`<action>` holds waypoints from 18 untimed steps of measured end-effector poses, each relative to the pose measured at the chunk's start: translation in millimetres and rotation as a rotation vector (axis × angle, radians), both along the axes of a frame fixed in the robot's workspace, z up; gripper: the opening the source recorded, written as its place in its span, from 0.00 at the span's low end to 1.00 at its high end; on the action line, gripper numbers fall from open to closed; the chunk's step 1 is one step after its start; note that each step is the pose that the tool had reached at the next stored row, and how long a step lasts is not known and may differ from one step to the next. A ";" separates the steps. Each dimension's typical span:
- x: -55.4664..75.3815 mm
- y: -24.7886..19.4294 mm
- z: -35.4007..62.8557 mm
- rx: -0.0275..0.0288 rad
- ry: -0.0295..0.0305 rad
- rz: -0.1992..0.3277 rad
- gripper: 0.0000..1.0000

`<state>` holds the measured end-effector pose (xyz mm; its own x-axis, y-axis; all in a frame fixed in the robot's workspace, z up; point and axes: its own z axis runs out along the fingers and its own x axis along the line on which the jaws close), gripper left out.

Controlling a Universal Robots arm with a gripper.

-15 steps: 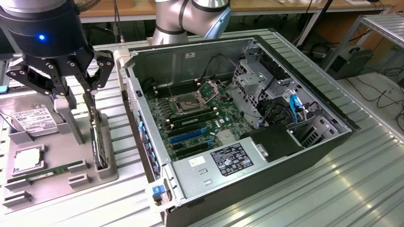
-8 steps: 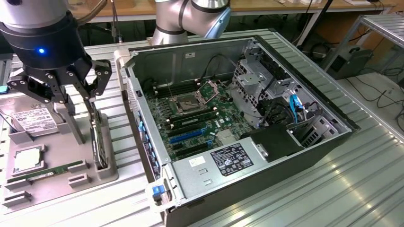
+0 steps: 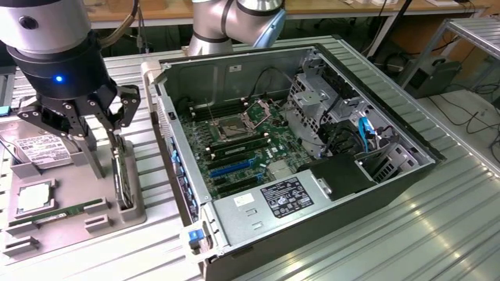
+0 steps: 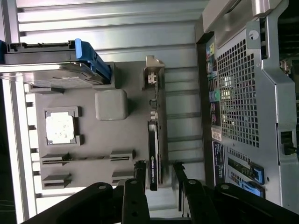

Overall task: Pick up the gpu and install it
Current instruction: 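Pick up the gpu and move the gpu toward the slot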

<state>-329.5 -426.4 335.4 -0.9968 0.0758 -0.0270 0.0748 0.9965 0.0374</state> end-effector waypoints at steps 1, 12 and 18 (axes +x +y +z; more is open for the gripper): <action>0.0 0.0 -1.9 0.0000 0.0000 0.000 0.36; 0.0 0.0 -23.5 0.0000 -0.0001 0.000 0.36; 0.0 0.0 -37.0 0.0001 0.0000 0.000 0.36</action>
